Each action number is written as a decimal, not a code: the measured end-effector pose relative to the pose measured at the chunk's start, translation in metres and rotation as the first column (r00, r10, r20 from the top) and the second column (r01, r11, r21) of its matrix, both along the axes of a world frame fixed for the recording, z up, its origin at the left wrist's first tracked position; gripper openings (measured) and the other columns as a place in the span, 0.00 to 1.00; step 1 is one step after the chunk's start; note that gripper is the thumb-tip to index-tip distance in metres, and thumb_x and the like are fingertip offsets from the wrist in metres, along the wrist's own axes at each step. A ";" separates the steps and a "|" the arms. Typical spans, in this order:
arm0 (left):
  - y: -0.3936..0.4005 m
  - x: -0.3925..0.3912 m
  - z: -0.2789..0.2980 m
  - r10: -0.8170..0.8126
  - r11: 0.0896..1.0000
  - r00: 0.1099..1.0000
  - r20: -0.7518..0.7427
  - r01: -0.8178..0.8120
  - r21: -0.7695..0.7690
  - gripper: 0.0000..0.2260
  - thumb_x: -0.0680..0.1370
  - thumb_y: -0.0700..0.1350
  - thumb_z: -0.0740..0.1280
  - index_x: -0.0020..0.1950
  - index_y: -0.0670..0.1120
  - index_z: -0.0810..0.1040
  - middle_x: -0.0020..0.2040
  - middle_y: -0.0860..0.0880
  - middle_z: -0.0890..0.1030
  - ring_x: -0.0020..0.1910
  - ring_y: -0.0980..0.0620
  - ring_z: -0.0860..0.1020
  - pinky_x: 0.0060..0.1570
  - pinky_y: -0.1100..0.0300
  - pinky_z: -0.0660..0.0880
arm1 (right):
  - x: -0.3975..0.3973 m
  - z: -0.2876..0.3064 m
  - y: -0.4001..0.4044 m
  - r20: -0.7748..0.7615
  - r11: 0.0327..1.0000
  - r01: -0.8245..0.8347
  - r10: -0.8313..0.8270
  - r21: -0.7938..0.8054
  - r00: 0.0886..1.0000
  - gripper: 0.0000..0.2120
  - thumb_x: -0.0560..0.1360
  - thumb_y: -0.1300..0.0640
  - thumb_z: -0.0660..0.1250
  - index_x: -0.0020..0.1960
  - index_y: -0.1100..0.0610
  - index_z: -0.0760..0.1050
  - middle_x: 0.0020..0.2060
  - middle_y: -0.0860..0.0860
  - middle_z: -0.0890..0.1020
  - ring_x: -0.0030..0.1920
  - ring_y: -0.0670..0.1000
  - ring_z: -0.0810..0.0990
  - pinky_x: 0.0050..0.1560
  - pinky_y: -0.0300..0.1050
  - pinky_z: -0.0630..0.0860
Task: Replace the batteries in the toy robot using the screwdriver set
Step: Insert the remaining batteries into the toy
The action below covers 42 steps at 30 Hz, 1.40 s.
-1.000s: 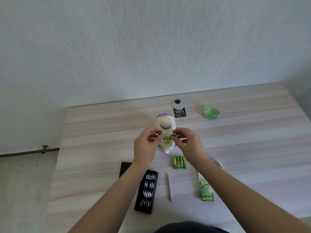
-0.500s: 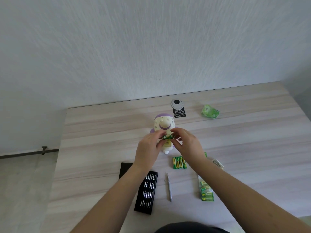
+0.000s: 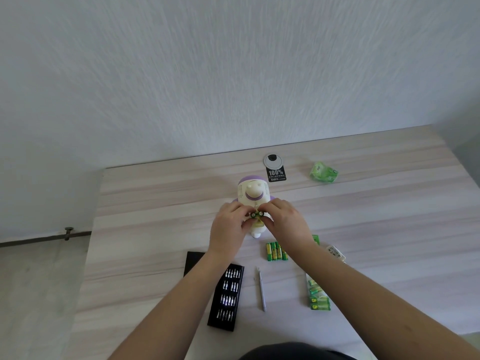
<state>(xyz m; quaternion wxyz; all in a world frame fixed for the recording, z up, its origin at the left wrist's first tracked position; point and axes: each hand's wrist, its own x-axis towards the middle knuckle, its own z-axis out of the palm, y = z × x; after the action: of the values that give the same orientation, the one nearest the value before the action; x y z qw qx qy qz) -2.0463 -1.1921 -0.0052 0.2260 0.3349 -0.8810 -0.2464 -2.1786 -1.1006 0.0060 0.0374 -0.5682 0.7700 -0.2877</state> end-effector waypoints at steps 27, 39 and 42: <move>0.015 0.031 -0.023 -0.107 0.922 0.972 0.210 0.176 -0.345 0.16 0.79 0.48 0.60 0.65 0.49 0.78 0.45 0.50 0.78 0.40 0.50 0.76 0.31 0.56 0.76 | 0.023 -0.011 0.024 -0.369 0.975 0.124 -0.048 0.185 0.928 0.23 0.64 0.58 0.76 0.58 0.57 0.81 0.29 0.51 0.74 0.28 0.54 0.74 0.25 0.44 0.69; 0.027 0.034 -0.011 -0.105 0.953 0.963 0.250 0.169 -0.252 0.21 0.71 0.42 0.72 0.64 0.48 0.78 0.47 0.50 0.79 0.41 0.51 0.78 0.30 0.59 0.76 | 0.035 -0.004 0.030 -0.404 0.930 0.177 -0.035 0.321 0.914 0.30 0.58 0.54 0.81 0.58 0.58 0.81 0.29 0.50 0.77 0.28 0.53 0.76 0.25 0.43 0.70; 0.028 0.035 -0.010 -0.100 0.956 0.963 0.251 0.162 -0.243 0.22 0.71 0.41 0.73 0.64 0.47 0.78 0.48 0.50 0.80 0.42 0.51 0.79 0.30 0.59 0.77 | 0.035 -0.003 0.030 -0.393 0.928 0.172 -0.031 0.329 0.919 0.29 0.57 0.53 0.80 0.58 0.57 0.81 0.29 0.50 0.77 0.28 0.53 0.76 0.25 0.43 0.70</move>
<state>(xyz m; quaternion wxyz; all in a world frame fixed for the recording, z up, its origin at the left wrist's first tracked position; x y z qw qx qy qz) -2.0114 -1.1638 -0.0156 0.1449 0.2696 -0.9466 -0.1010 -2.1433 -1.0703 0.0032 -0.0257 -0.5554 0.8307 -0.0285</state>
